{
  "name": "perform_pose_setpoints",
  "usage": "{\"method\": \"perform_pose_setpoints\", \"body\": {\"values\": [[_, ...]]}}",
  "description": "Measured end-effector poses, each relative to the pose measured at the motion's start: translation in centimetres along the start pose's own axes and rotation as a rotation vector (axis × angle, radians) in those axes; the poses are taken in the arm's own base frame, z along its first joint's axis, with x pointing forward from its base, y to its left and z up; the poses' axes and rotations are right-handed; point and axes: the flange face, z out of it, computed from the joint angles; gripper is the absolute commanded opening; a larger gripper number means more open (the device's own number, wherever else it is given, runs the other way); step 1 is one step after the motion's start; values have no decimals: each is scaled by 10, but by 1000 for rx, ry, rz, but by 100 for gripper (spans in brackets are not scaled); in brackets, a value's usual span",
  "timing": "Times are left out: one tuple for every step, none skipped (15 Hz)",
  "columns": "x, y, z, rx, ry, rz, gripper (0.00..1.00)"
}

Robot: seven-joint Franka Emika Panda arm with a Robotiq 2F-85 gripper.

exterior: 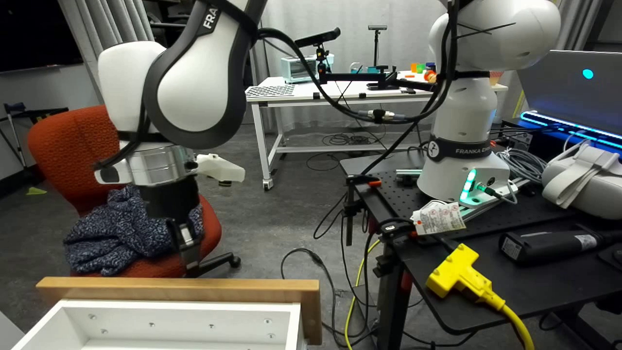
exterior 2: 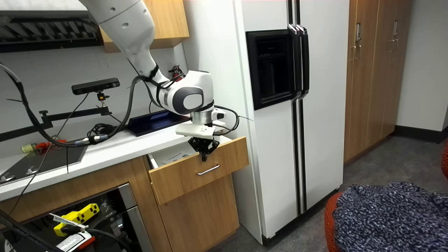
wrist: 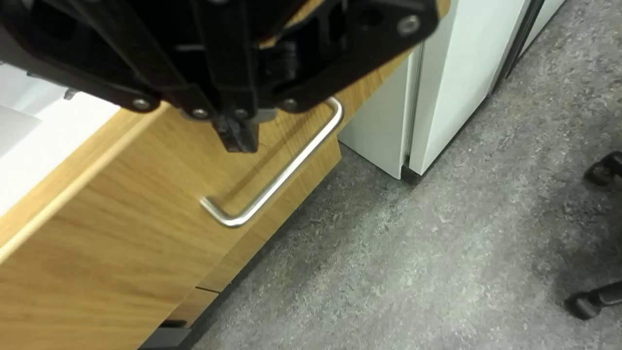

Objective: Close the open drawer

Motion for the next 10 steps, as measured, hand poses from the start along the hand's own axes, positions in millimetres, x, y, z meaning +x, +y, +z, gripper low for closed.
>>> {"method": "perform_pose_setpoints", "body": {"values": [[10, 0, 4, 7, 11, -4, 0], [17, 2, 9, 12, 16, -7, 0], [25, 3, 14, 18, 24, -10, 0], [32, 2, 19, 26, 31, -13, 0], [39, 1, 23, 34, 39, -17, 0], [47, -1, 28, 44, 47, -22, 0], [53, -4, 32, 54, 55, -29, 0], [60, -9, 35, 65, 64, -38, 0], [68, -14, 38, 79, 73, -49, 0], [75, -20, 40, 93, 84, -61, 0]]}}
